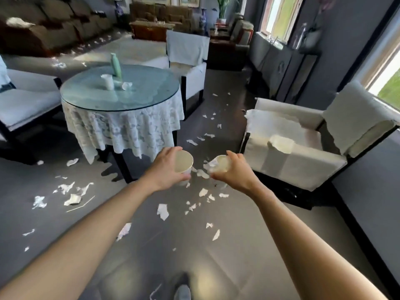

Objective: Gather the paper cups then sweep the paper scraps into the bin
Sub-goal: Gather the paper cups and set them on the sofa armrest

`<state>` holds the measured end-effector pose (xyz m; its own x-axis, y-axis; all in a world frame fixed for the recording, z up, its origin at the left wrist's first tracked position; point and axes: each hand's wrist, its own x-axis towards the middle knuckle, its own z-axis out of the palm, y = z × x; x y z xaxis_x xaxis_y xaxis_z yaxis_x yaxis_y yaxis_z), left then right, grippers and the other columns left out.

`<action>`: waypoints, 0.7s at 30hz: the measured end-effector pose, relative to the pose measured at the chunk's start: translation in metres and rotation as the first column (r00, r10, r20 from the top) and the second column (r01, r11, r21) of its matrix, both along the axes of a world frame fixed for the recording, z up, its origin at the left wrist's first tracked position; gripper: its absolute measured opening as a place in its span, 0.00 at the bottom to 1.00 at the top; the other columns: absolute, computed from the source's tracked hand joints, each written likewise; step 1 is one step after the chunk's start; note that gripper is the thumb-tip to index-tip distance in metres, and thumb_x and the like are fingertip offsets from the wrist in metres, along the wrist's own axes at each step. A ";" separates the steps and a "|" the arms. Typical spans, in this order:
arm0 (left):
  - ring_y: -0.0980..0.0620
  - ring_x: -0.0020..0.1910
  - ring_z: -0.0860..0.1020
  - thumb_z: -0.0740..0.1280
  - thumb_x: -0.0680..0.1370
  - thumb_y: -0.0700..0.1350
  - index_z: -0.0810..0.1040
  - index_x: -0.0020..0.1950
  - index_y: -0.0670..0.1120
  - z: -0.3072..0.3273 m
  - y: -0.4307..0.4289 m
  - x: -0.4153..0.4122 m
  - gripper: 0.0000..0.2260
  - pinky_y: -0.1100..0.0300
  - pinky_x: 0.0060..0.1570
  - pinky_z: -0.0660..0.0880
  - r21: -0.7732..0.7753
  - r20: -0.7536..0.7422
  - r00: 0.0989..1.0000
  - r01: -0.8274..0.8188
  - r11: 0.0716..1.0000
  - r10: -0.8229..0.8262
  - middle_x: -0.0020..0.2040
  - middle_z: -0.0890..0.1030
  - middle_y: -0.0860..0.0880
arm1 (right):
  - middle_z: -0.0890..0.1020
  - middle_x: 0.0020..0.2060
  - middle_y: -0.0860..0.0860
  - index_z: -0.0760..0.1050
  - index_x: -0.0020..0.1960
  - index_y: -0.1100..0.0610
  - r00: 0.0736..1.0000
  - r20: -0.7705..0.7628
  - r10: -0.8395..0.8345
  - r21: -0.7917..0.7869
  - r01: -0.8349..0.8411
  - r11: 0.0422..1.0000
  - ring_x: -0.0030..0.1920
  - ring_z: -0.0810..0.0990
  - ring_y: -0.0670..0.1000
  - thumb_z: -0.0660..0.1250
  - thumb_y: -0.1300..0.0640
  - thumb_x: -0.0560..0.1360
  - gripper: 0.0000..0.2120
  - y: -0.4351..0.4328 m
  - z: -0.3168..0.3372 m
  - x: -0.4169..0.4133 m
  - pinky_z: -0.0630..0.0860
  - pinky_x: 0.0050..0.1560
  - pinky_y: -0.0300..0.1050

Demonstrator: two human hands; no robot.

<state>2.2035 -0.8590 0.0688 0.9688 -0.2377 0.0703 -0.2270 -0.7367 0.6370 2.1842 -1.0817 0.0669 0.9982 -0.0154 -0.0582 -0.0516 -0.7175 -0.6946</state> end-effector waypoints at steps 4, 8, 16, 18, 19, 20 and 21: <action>0.47 0.68 0.65 0.77 0.69 0.51 0.62 0.74 0.47 0.011 -0.010 0.141 0.39 0.61 0.63 0.60 0.037 -0.006 1.000 0.030 0.999 -0.030 0.69 0.64 0.46 | 0.66 0.70 0.56 0.59 0.75 0.59 1.000 -0.017 -0.016 -0.022 0.015 1.000 0.69 0.67 0.55 0.75 0.44 0.66 0.46 -0.009 0.012 0.128 0.64 0.62 0.40; 0.48 0.66 0.67 0.77 0.69 0.51 0.63 0.74 0.50 0.005 -0.030 0.274 0.37 0.62 0.61 0.62 0.036 -0.021 0.997 0.070 0.997 -0.069 0.67 0.63 0.49 | 0.73 0.53 0.55 0.73 0.53 0.57 0.997 -0.046 -0.055 -0.045 0.053 0.998 0.48 0.73 0.52 0.75 0.42 0.64 0.26 -0.028 0.004 0.254 0.67 0.41 0.35; 0.48 0.68 0.65 0.76 0.69 0.53 0.58 0.76 0.49 -0.001 -0.083 0.556 0.41 0.56 0.63 0.64 0.061 0.004 0.992 0.128 0.990 -0.128 0.69 0.61 0.49 | 0.66 0.68 0.53 0.61 0.75 0.57 0.992 -0.024 -0.127 0.018 0.127 0.992 0.63 0.71 0.53 0.74 0.41 0.64 0.45 -0.073 -0.005 0.524 0.66 0.53 0.39; 0.48 0.68 0.66 0.77 0.68 0.52 0.60 0.75 0.48 0.005 -0.097 0.618 0.41 0.58 0.62 0.64 0.047 0.003 0.989 0.144 0.988 -0.145 0.68 0.62 0.49 | 0.66 0.68 0.54 0.61 0.75 0.56 0.988 -0.011 -0.154 0.020 0.154 0.988 0.63 0.71 0.54 0.74 0.42 0.65 0.45 -0.087 0.003 0.584 0.66 0.53 0.40; 0.48 0.67 0.66 0.77 0.68 0.52 0.60 0.75 0.48 0.007 -0.103 0.646 0.40 0.59 0.61 0.63 0.043 0.001 0.988 0.152 0.987 -0.152 0.68 0.62 0.49 | 0.66 0.68 0.54 0.62 0.75 0.56 0.986 -0.009 -0.165 0.016 0.165 0.986 0.63 0.71 0.55 0.74 0.42 0.65 0.44 -0.093 0.007 0.612 0.66 0.53 0.41; 0.48 0.67 0.66 0.77 0.68 0.52 0.61 0.75 0.48 0.009 -0.111 0.675 0.40 0.59 0.61 0.63 0.035 0.002 0.987 0.162 0.986 -0.162 0.68 0.62 0.49 | 0.66 0.68 0.54 0.61 0.75 0.56 0.986 -0.006 -0.169 0.013 0.170 0.985 0.63 0.71 0.55 0.74 0.42 0.65 0.44 -0.100 0.011 0.640 0.67 0.53 0.41; 0.48 0.68 0.65 0.77 0.69 0.51 0.61 0.74 0.48 0.010 -0.119 0.705 0.39 0.59 0.62 0.62 0.027 0.002 0.985 0.174 0.984 -0.174 0.68 0.62 0.49 | 0.66 0.68 0.54 0.61 0.75 0.56 0.985 -0.001 -0.172 0.009 0.172 0.985 0.63 0.71 0.55 0.74 0.42 0.65 0.44 -0.109 0.014 0.669 0.67 0.53 0.41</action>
<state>2.9083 -0.9780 0.0785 0.9122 -0.4045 0.0658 -0.3560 -0.7025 0.6162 2.8528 -1.1902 0.0807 0.9806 -0.1867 -0.0590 -0.1738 -0.6915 -0.7012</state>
